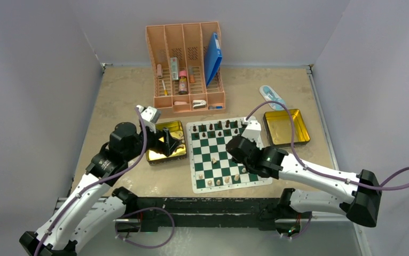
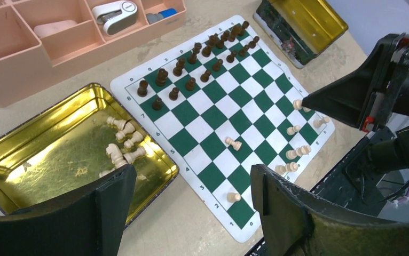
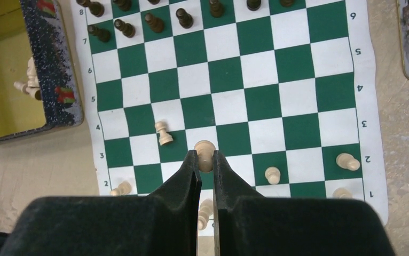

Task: Set up the chess pieces on the board
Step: Place the chess piece on the chessboard.

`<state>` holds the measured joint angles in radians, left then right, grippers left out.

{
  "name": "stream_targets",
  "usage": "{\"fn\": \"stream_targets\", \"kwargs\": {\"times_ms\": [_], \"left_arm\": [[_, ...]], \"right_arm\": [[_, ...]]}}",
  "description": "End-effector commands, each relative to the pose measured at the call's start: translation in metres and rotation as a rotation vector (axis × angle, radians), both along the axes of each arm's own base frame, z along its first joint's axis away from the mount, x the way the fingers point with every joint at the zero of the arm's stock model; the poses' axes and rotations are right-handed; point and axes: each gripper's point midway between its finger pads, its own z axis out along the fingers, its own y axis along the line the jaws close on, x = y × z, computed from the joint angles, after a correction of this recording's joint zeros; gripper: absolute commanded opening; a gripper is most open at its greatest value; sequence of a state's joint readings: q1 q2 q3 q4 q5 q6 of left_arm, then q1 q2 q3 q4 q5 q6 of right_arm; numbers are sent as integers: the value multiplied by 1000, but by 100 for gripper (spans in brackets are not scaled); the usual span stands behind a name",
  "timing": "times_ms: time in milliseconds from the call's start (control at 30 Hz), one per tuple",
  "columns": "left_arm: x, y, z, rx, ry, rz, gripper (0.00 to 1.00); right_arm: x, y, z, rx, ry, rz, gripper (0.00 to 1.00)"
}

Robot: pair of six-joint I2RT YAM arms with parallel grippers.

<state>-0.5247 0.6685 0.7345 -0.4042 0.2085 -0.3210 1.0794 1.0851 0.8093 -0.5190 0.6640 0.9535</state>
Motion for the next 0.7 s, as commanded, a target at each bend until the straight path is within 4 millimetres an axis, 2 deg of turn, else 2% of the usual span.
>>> {"fn": "stream_targets", "kwargs": {"times_ms": [0, 200, 333, 467, 667], "left_arm": [[2, 6, -4, 39, -2, 15, 78], [-4, 2, -4, 18, 8, -12, 78], [-6, 1, -2, 12, -1, -25, 78], [-8, -7, -2, -5, -1, -68, 78], [-9, -14, -7, 4, 23, -115, 78]], "right_arm": [[5, -15, -8, 5, 58, -68, 7], [10, -26, -26, -47, 121, -138, 7], [8, -44, -42, -167, 193, -211, 7], [7, -54, -44, -208, 228, -274, 7], [-6, -70, -60, -243, 306, -334, 7]]}}
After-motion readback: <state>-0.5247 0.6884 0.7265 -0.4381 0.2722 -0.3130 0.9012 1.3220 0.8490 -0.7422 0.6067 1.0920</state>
